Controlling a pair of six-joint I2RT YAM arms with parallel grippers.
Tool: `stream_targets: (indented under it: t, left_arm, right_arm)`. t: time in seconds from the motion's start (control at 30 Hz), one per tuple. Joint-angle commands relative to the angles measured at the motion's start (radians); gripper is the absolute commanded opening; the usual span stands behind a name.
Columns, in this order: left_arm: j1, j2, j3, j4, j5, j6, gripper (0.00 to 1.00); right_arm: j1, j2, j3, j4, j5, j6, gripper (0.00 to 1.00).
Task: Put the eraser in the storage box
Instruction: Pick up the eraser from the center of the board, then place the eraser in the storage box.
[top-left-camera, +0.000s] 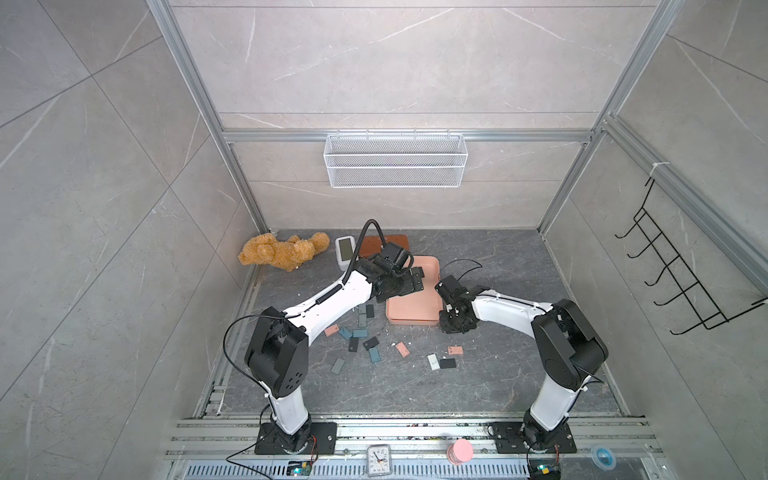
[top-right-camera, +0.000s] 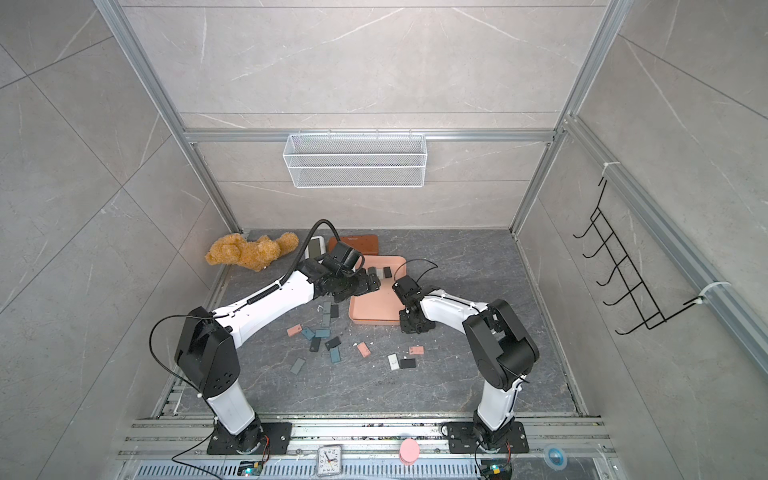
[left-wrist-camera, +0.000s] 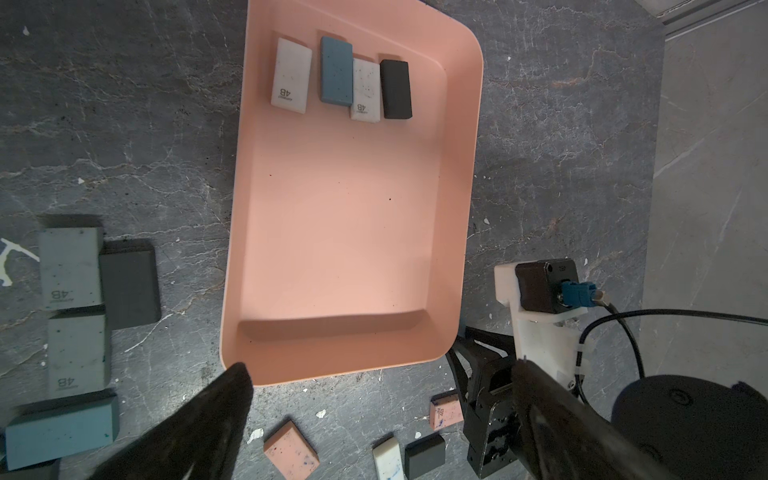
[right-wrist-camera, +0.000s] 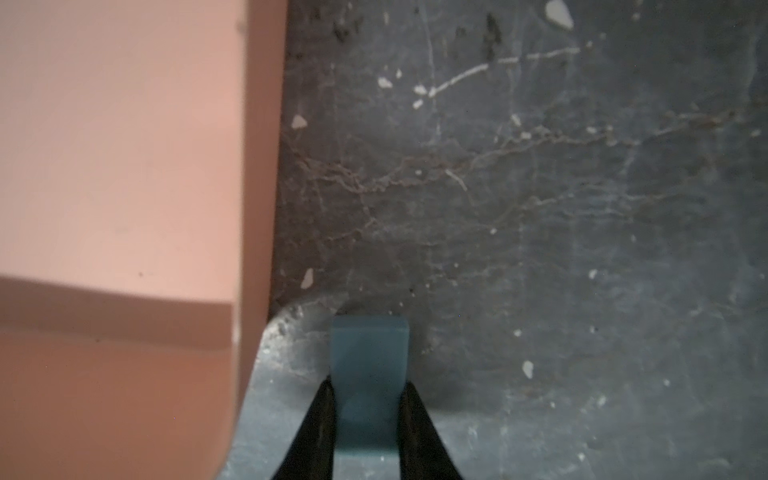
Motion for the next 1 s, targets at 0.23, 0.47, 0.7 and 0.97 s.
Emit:
stream_targets:
  t: [0.23,0.47,0.7,0.97]
  left_arm:
    - [0.001,0.003,0.077,-0.017,0.007,0.036,1.00]
    - [0.034,0.005,0.063,-0.017,0.028,0.042,0.99]
    - [0.081,-0.007,0.039,-0.027,0.071,0.058,0.99]
    - [0.149,-0.013,0.028,-0.045,0.110,0.090,1.00]
  right_arm:
    - [0.000,-0.044,0.250,-0.206,0.087,0.029,0.22]
    - [-0.001,0.060,0.415,-0.217,0.073,0.032,0.22]
    - [-0.009,0.231,0.614,-0.234,0.064,0.014,0.22]
    - [-0.021,0.419,0.829,-0.270,0.053,-0.013,0.22]
